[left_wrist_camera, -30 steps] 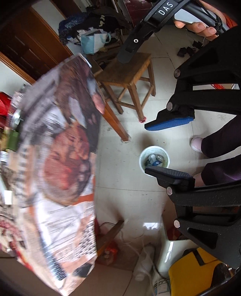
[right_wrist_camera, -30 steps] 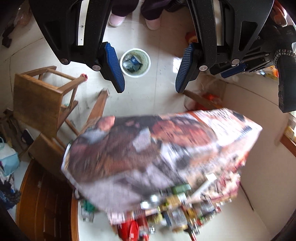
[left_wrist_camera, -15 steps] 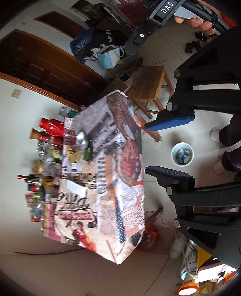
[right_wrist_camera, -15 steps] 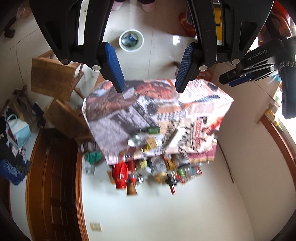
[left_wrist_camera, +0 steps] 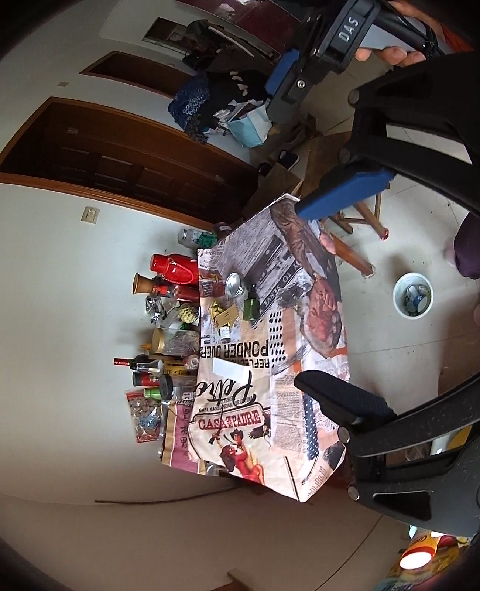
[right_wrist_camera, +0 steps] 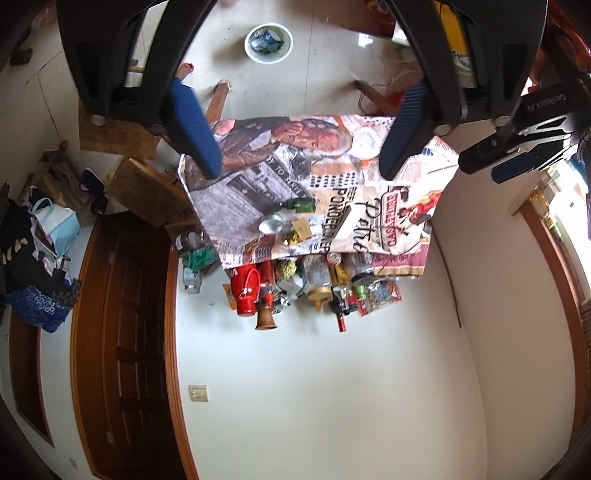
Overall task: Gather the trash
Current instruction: 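Raise both tools and move them back over the table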
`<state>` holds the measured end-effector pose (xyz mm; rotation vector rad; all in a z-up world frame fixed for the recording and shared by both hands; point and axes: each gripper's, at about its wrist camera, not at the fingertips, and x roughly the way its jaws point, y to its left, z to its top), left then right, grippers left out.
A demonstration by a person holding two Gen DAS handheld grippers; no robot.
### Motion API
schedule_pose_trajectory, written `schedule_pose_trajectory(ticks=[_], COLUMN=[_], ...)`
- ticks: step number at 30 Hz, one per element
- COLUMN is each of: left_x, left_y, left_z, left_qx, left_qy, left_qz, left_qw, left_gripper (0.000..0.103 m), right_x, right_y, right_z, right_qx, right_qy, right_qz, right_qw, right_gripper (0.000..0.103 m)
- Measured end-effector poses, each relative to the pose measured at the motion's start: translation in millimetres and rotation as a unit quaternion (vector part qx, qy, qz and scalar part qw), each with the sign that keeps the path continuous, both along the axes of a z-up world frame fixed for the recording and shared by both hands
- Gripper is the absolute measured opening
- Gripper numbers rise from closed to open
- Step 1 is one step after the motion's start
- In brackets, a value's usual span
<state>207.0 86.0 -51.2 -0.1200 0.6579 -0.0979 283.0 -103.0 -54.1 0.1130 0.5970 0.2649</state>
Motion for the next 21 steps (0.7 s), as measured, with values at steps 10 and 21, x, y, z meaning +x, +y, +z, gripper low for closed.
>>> schedule_pose_trajectory(ticks=[10, 21], left_x=[70.5, 183.2], left_y=[-11.7, -50.1], left_z=[-7.2, 4.8], left_qx=[-0.001, -0.006], left_qy=[0.015, 0.01], left_qz=[0.021, 0.051], left_qw=[0.9997, 0.9986], left_gripper=[0.084, 0.084], right_x=[68.6, 172.9], right_y=[-20.3, -52.8], right_z=[-5.5, 11.9], right_qx=[0.006, -0.003], right_qy=[0.0, -0.012], right_qz=[0.006, 0.045], right_qw=[1.0, 0.999], right_gripper=[0.092, 0.092])
